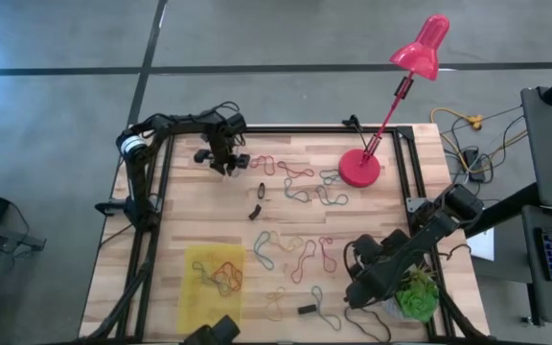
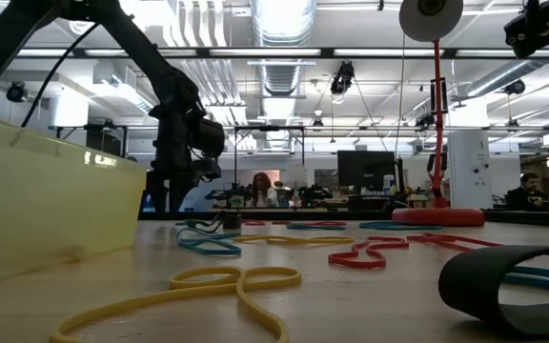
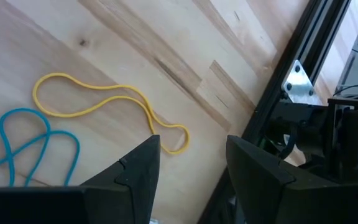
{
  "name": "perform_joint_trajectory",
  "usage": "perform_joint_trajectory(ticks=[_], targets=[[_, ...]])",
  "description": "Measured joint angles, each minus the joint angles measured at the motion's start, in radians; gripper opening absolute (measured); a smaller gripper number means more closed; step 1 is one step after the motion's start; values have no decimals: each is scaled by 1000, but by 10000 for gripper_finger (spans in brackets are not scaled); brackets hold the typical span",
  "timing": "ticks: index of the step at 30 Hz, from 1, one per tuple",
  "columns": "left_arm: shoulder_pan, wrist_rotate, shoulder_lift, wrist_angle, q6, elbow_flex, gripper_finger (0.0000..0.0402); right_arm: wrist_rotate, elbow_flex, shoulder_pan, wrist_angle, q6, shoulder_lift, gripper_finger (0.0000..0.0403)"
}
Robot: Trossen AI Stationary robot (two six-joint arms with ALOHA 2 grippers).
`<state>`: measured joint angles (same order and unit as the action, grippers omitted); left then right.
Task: Pick and place rubber bands into bin
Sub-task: Put the blue rubber band into the bin
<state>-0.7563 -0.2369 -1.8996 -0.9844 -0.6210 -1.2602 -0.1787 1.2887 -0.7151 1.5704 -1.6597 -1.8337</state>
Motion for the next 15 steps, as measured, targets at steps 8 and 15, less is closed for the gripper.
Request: perform_joint_trajectory(ticks=[8, 15], targets=[[-10, -1, 0, 67, -30, -11, 79, -2, -2, 0, 1, 9, 15, 171], [-10, -10, 0, 130, -32, -13, 79, -3, -3, 0, 1, 18, 15, 171]])
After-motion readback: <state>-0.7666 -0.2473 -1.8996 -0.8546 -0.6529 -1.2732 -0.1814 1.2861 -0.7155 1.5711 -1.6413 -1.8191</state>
